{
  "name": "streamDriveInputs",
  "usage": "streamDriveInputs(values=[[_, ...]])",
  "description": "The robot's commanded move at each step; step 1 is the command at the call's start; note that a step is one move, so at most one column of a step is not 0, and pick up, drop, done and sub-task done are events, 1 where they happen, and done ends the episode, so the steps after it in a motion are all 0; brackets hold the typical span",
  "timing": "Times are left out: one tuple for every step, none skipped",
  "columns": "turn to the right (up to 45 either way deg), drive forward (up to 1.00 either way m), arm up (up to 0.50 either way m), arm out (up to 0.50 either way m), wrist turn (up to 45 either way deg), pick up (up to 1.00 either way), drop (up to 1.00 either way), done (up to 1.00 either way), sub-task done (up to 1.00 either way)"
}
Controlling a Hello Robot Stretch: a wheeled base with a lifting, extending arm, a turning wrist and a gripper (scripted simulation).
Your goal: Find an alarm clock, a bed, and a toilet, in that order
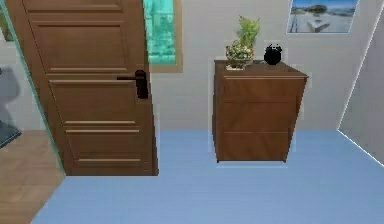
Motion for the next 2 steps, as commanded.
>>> streamDriveInputs(values=[[-39.0,0.00,0.00,0.00,0.0,0.00,0.00,0.00,0.00],[0.0,0.25,0.00,0.00,0.0,0.00,0.00,0.00,0.00]])
